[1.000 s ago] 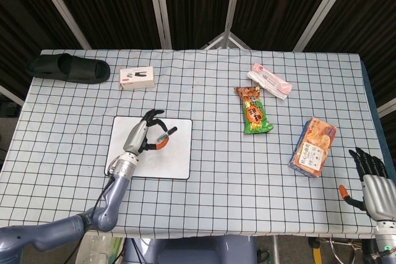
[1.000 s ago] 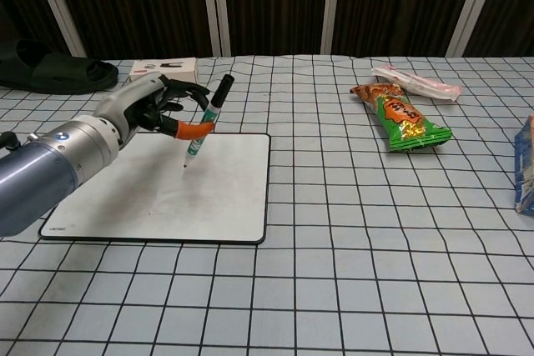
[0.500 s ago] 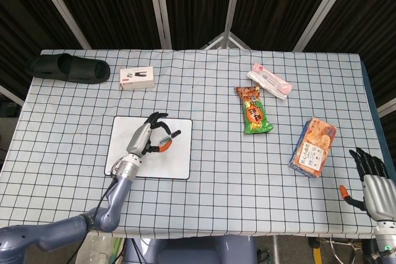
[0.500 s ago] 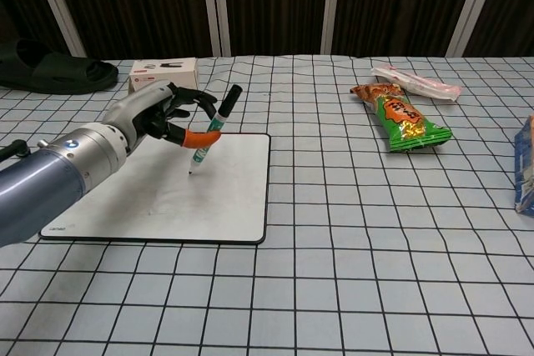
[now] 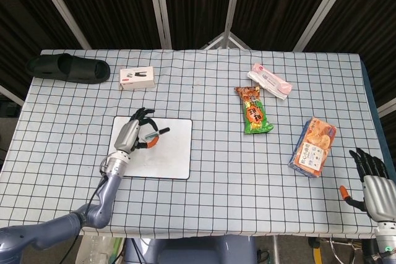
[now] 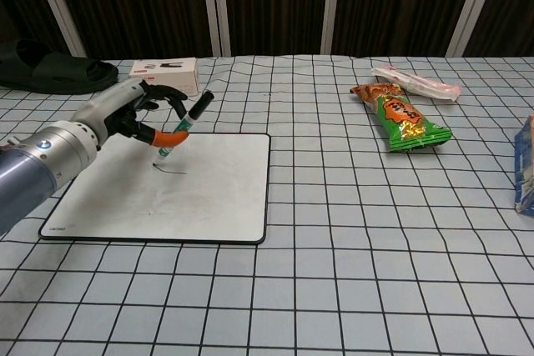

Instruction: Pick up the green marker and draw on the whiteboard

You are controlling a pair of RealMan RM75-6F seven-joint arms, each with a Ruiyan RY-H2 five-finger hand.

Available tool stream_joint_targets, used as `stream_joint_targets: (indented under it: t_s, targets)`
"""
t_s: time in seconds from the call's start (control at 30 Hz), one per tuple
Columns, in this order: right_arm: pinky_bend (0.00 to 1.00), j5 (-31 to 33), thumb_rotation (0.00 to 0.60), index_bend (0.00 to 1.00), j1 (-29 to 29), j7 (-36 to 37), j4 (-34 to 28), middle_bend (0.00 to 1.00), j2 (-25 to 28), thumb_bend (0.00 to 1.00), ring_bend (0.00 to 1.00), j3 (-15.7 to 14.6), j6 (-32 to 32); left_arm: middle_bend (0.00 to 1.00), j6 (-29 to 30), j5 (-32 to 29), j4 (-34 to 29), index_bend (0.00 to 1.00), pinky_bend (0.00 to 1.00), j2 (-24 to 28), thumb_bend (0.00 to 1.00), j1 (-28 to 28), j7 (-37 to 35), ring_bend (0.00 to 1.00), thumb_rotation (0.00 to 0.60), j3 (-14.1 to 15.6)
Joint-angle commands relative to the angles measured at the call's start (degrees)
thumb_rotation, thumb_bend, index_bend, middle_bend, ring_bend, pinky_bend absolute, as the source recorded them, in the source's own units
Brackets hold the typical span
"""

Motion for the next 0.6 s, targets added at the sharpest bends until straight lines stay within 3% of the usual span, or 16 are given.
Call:
stream_joint_targets:
  t_s: [0.03,0.23,0.6]
  targets:
    - [0.00,-0.1,0.600,0.00,0.0,0.0,0.0,0.00,0.0,0.35,0.00,0.0,0.1,0.14,1.9,1.5,0.9,0.71,0.08,1.1,0.54,0.3,-2.2,0.00,0.600,-0.4]
    - [0.00,-0.4,0.600,0.00,0.0,-0.1,0.0,0.00,-0.1,0.35,0.00,-0.1,0.2,0.14,3.9,2.4,-2.1,0.71,0.08,3.7,0.54,0.7,-4.7,0.00,0.600,-1.9]
    - [0.00,-0.5,0.600,0.00,-0.1,-0.3,-0.1,0.00,-0.2,0.35,0.00,-0.1,0.4,0.14,3.3,0.8,-9.0,0.71,0.08,3.9,0.54,1.9,-3.1,0.00,0.600,-0.3]
